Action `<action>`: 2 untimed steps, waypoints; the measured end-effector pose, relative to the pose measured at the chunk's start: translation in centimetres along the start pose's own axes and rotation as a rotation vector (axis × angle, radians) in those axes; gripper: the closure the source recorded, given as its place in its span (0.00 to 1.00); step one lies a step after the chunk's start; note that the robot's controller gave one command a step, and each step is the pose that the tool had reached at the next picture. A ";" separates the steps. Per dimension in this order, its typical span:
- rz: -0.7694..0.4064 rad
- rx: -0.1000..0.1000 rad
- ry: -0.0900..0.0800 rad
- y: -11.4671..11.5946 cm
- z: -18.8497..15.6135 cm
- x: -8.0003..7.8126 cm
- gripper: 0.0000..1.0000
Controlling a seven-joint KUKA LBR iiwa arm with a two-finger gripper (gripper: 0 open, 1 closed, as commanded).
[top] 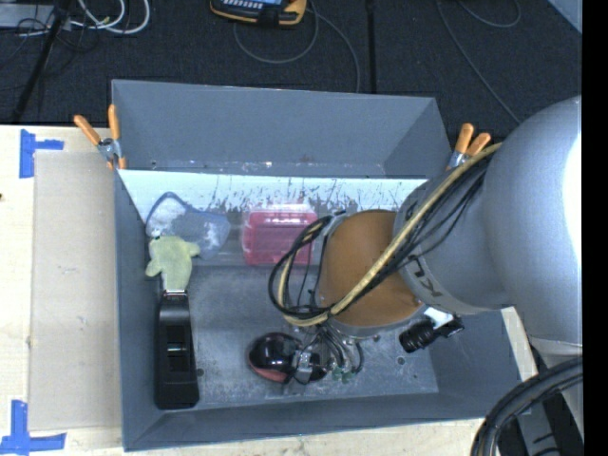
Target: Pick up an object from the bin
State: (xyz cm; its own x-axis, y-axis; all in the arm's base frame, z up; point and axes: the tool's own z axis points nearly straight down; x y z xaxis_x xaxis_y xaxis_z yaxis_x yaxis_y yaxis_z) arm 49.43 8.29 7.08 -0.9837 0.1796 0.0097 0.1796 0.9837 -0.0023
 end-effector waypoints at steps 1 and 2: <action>0.001 0.000 0.000 0.0 0.0 0.0 1.00; 0.002 0.001 0.002 0.0 -0.3 0.1 1.00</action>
Offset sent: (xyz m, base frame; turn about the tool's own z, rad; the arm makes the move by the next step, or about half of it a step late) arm 0.0000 -0.0002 0.0342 0.0000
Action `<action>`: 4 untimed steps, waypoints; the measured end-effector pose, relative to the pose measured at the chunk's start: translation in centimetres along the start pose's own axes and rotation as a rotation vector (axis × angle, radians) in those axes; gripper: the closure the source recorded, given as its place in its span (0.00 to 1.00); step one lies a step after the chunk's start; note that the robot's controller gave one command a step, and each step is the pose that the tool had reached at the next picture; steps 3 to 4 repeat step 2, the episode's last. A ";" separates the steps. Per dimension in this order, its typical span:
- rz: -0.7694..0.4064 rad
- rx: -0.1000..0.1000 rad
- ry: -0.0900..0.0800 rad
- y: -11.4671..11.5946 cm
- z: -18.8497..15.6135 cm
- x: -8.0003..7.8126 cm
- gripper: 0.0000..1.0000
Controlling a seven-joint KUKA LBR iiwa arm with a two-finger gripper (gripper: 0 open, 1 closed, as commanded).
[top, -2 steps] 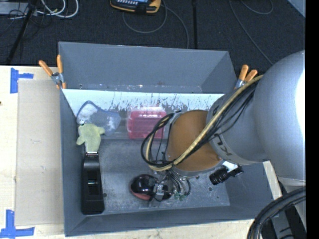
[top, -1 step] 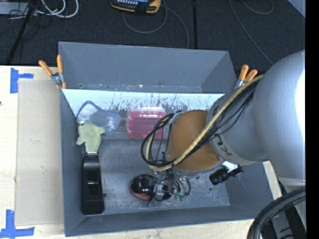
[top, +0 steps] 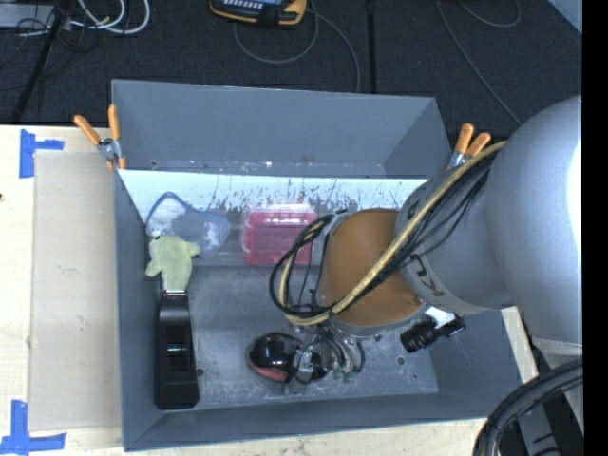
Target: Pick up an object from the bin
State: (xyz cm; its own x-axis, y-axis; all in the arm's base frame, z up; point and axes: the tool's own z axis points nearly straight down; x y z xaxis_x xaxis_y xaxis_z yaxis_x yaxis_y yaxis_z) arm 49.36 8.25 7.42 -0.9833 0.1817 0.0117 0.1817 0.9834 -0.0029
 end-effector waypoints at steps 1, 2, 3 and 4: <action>0.000 0.002 0.005 0.0 -1.5 0.2 1.00; 0.000 0.001 0.006 0.0 -3.5 0.2 1.00; 0.000 0.001 0.006 0.0 -3.5 0.2 1.00; 0.000 0.001 0.006 0.0 -3.5 0.2 1.00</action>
Offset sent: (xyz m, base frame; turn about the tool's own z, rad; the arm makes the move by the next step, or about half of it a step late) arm -0.0001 -0.0001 0.0333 0.0000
